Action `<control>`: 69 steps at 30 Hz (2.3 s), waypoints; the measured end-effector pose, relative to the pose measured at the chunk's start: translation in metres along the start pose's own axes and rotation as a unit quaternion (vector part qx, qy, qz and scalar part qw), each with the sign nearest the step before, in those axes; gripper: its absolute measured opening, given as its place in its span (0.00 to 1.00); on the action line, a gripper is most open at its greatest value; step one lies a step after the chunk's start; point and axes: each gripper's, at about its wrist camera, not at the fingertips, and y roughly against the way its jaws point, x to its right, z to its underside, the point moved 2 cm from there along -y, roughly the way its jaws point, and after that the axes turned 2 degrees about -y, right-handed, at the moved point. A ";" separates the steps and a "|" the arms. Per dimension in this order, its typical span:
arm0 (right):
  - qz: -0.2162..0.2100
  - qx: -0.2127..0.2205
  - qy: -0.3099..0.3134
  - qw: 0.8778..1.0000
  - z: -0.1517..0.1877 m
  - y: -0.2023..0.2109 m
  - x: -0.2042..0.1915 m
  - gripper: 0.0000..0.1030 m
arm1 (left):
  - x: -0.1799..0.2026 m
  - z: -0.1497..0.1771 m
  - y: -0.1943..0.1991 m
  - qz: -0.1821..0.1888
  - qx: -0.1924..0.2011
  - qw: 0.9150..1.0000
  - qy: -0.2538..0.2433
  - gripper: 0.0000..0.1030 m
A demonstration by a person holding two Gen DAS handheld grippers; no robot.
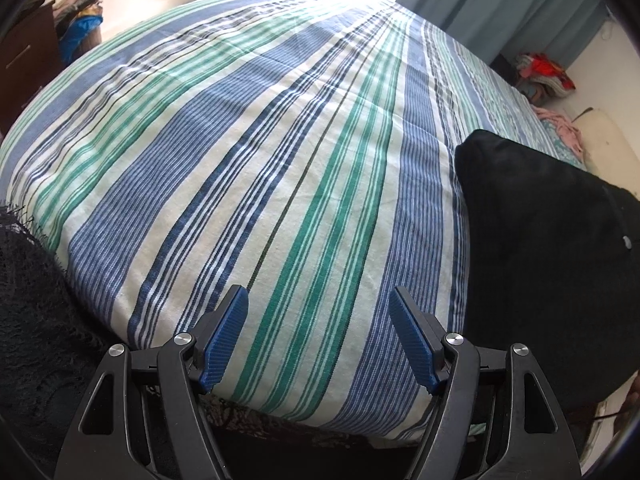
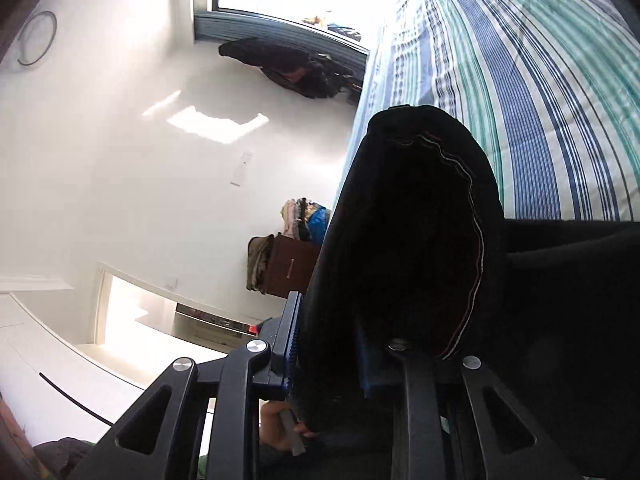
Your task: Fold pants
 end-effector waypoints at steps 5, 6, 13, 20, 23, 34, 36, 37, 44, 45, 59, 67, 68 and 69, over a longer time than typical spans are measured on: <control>-0.003 0.028 0.037 0.999 -0.014 0.061 -0.026 0.04 | 0.010 0.003 0.001 0.008 -0.003 1.000 -0.014 0.73; 0.028 0.026 0.051 0.998 -0.017 0.070 -0.026 0.04 | 0.014 0.004 0.001 0.011 -0.004 1.000 -0.018 0.73; 0.241 0.011 -0.005 0.971 -0.009 0.123 0.082 0.12 | 0.039 0.013 0.000 0.017 -0.011 0.998 -0.066 0.73; 0.203 0.009 -0.043 0.978 0.004 0.136 0.120 0.58 | 0.032 0.014 -0.005 0.007 -0.019 0.998 -0.055 0.73; 0.238 -0.041 -0.010 0.970 0.012 0.121 0.119 0.58 | 0.032 0.014 -0.004 0.005 -0.017 0.998 -0.054 0.73; 0.294 -0.118 0.072 0.946 0.017 0.073 0.121 0.56 | 0.035 0.017 -0.005 -0.003 -0.018 0.998 -0.065 0.73; 0.287 -0.118 0.062 0.949 0.017 0.069 0.122 0.38 | 0.036 0.018 -0.005 -0.002 -0.019 0.998 -0.066 0.73; 0.264 -0.116 0.043 0.956 0.015 0.070 0.122 0.23 | 0.036 0.018 -0.005 -0.002 -0.018 0.998 -0.067 0.73; 0.176 -0.051 0.063 0.981 0.012 0.104 0.062 0.15 | 0.038 0.016 0.003 0.005 -0.008 0.997 -0.071 0.73; 0.172 -0.042 0.068 0.982 0.011 0.113 0.054 0.15 | 0.039 0.016 0.005 0.008 -0.006 0.997 -0.071 0.73; 0.373 -0.044 0.046 0.925 0.030 0.142 0.108 0.45 | 0.122 0.031 0.023 0.041 0.010 0.979 -0.198 0.73; 0.433 0.047 0.172 0.883 -0.008 0.157 0.034 0.46 | 0.189 0.043 0.020 0.058 0.030 0.954 -0.293 0.73; 0.425 0.060 0.188 0.883 -0.013 0.143 0.021 0.46 | 0.195 0.046 0.014 0.057 0.026 0.951 -0.303 0.73; 0.417 0.069 0.199 0.884 -0.016 0.131 0.015 0.46 | 0.200 0.050 0.008 0.053 0.019 0.948 -0.313 0.73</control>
